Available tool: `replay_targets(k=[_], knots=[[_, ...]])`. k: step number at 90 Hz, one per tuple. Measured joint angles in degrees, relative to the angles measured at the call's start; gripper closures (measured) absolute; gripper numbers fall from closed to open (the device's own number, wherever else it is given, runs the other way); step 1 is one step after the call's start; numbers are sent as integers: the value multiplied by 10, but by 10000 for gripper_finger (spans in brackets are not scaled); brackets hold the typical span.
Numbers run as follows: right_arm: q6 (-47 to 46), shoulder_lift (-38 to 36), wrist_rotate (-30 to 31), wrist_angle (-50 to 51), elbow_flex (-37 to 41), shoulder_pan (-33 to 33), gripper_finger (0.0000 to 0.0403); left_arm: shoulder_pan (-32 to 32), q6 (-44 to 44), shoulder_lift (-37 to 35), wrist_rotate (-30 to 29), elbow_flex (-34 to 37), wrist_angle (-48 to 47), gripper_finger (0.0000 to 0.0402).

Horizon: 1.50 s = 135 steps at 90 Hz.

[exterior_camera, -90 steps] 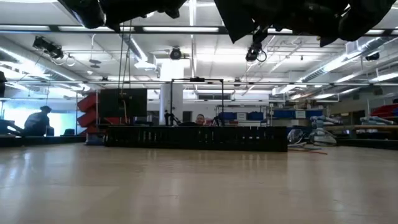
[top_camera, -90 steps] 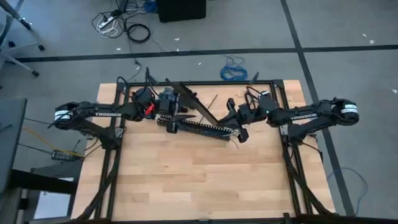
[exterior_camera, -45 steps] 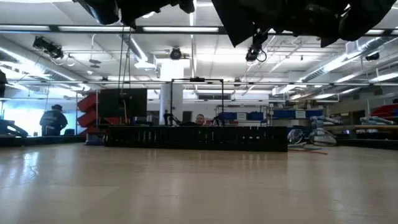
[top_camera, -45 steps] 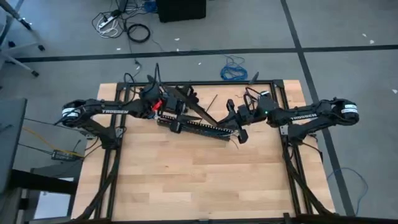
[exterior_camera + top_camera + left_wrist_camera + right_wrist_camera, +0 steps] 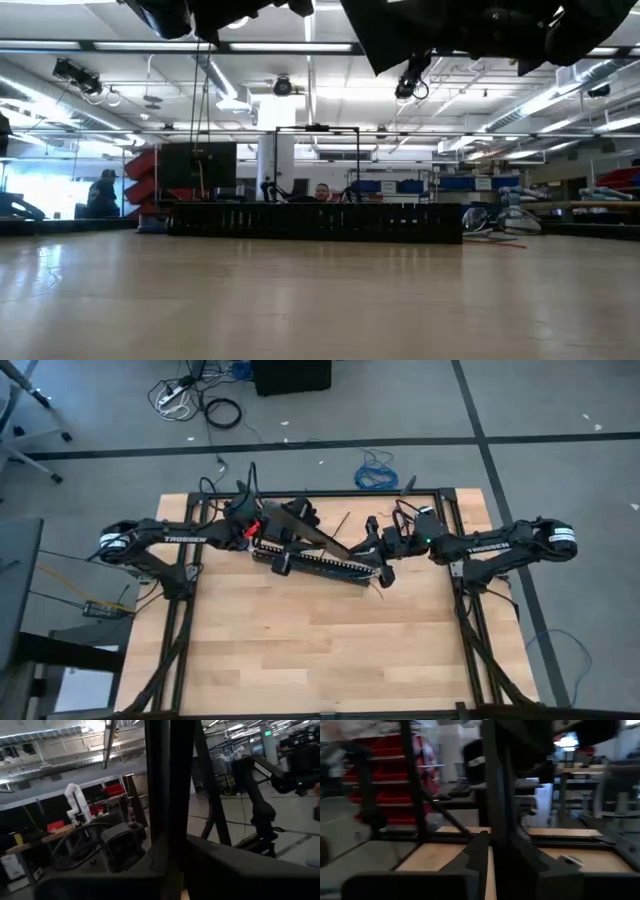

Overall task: Ziptie cables
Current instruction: Close the black cable duct cover

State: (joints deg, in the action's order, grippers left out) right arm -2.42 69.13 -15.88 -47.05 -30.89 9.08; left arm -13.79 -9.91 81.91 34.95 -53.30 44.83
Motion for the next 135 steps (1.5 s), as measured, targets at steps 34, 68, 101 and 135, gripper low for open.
replay_targets(k=[34, 68, 101, 135], knots=[[105, -2, 59, 69, -67, 24, 214, -5, -19, -6, -126, 0, -32, 388], [263, -6, 359, 260, -133, 26, 114, 11, -2, -27, -531, 0, -145, 388], [172, 70, 384, 194, -132, 14, 109, 37, 102, 12, -617, 0, -66, 388], [200, 124, 395, 113, -132, 4, 107, 38, 106, 63, -625, 1, -16, 387]])
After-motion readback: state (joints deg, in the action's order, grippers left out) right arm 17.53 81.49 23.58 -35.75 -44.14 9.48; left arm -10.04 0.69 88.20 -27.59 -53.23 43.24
